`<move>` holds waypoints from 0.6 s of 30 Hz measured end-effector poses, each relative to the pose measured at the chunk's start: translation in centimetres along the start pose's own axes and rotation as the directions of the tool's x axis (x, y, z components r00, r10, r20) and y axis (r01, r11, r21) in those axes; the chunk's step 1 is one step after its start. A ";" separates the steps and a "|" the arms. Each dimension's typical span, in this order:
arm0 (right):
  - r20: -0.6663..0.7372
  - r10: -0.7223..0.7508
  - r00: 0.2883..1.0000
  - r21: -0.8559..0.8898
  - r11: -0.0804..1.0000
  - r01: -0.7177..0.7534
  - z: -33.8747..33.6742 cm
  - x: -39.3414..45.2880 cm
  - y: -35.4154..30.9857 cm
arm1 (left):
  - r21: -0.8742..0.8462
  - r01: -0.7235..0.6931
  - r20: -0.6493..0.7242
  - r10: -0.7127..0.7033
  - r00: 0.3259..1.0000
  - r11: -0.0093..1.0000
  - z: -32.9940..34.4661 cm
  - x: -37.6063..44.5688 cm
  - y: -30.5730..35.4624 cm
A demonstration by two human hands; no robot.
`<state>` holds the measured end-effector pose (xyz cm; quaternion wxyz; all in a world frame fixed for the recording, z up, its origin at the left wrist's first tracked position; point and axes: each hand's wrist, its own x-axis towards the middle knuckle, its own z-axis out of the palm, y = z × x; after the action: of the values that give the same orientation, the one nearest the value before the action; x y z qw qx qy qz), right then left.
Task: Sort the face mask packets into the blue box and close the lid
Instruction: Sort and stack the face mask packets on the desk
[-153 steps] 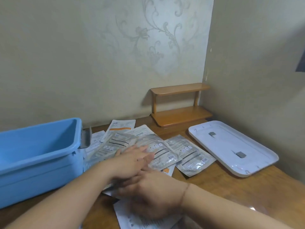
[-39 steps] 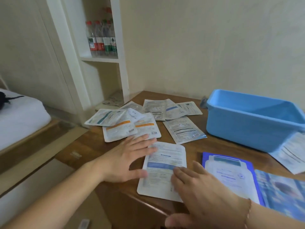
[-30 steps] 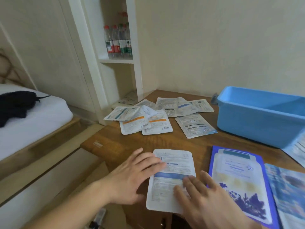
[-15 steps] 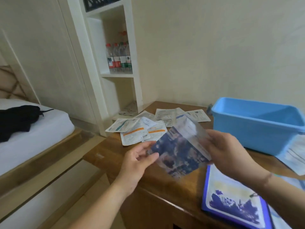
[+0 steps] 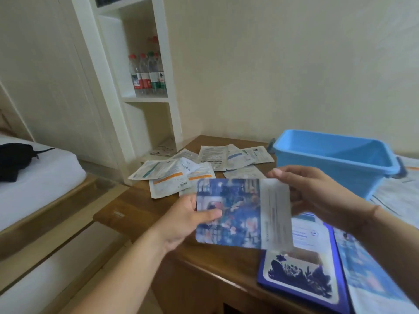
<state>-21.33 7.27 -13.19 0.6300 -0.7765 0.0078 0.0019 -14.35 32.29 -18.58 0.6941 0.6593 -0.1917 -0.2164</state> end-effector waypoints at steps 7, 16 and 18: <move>-0.003 0.094 0.996 -0.200 0.975 -0.092 -3.4 -5.3 1.0 | -0.066 -0.065 -0.158 0.054 0.986 0.996 6.1 4.4 4.3; -0.486 0.144 0.862 -0.018 0.984 -0.175 -9.4 -16.2 5.7 | 0.437 -0.228 0.141 0.184 0.973 0.870 18.8 9.6 2.3; -0.502 0.203 0.841 -0.012 0.970 -0.242 -9.7 -17.5 7.4 | 0.648 -0.300 0.222 0.203 0.954 0.700 20.8 10.4 1.4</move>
<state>-39.01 -3.62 -18.20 0.5728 -0.7675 0.2596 -0.1245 -17.11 9.24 -16.24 0.4161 0.8170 -0.3914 -0.0787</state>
